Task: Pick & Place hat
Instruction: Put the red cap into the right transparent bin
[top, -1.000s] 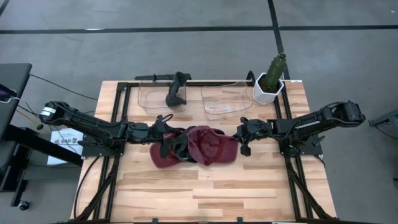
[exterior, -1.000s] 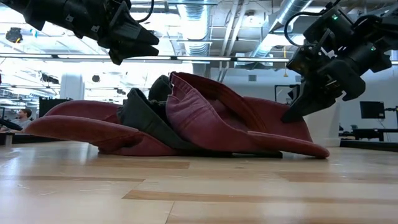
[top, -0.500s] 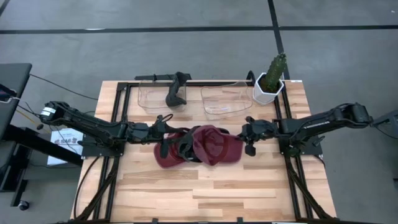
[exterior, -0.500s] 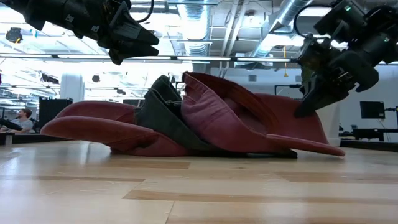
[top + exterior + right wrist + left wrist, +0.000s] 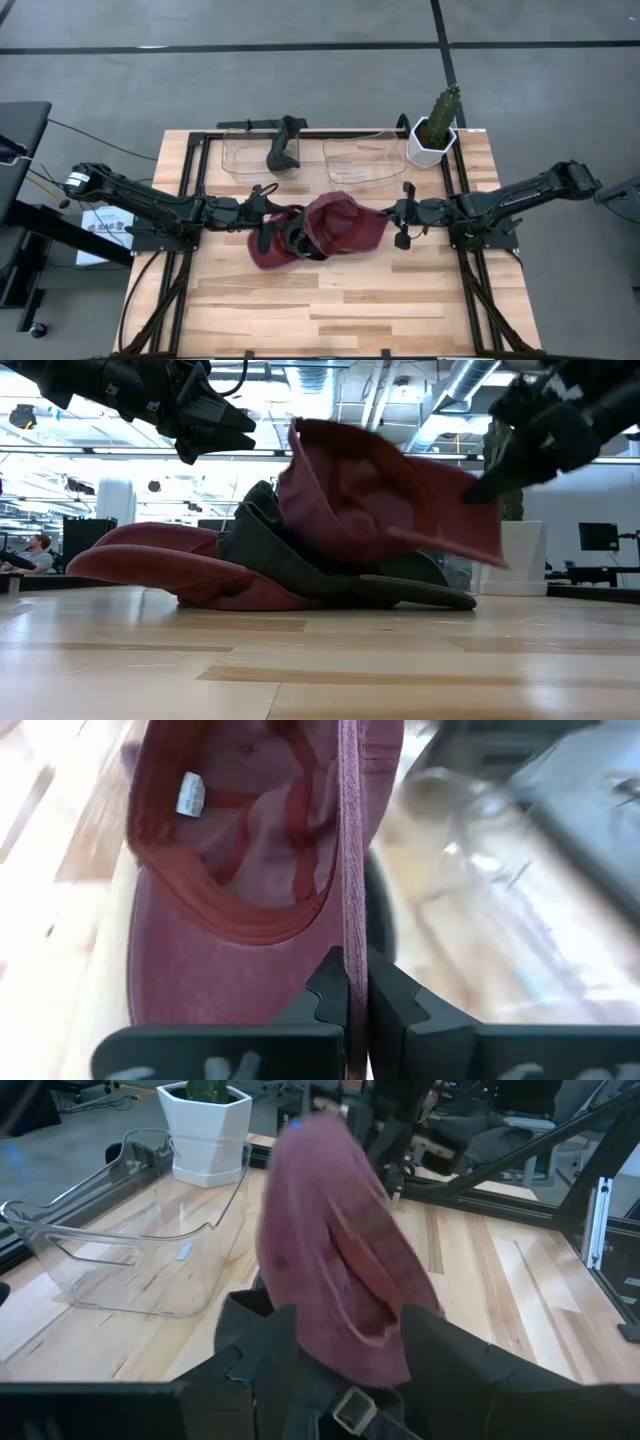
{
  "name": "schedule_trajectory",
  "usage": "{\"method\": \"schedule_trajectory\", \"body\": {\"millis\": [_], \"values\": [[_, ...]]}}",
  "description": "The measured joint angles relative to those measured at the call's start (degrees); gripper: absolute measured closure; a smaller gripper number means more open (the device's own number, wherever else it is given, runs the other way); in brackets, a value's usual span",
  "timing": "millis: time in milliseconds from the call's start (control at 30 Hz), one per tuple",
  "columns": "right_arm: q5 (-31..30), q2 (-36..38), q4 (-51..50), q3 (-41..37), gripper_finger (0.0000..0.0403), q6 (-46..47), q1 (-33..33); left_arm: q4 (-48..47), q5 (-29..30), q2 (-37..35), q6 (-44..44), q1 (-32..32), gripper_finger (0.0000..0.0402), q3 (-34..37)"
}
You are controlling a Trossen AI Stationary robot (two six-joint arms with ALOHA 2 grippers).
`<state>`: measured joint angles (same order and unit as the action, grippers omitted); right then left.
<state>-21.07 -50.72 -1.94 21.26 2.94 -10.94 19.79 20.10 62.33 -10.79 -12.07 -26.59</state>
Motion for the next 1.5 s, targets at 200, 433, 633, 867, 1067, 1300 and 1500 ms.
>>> {"method": "schedule_trajectory", "body": {"millis": [200,433,633,867,1067,1300,1500], "values": [[-12.1,0.6,-0.6,3.0,0.0399,1.1,-6.8,0.0,0.0,0.0,0.0,0.0,0.0225,0.0],[-24.6,0.5,-0.6,5.4,0.04,0.5,-14.9,0.0,0.0,0.0,0.0,0.0,0.0225,0.0],[-28.1,0.5,3.6,5.7,0.04,-3.7,-20.0,0.3,0.0,0.0,0.2,0.0,0.0225,0.0],[-33.7,-0.4,5.7,5.7,0.0401,-6.4,-22.2,5.3,-1.8,0.0,7.5,-3.2,0.0225,0.0],[-31.0,-1.1,6.1,5.7,0.0402,-6.6,-21.2,7.5,-1.3,0.0,14.1,-7.9,0.0225,0.0],[-26.2,-1.1,8.4,5.7,0.0402,-9.4,-22.6,7.3,9.9,0.0,19.6,-11.9,0.023,0.0],[-26.1,-1.1,8.4,5.7,0.0402,-9.0,-21.8,10.9,10.5,0.0,20.0,-12.4,0.0259,0.0]]}}
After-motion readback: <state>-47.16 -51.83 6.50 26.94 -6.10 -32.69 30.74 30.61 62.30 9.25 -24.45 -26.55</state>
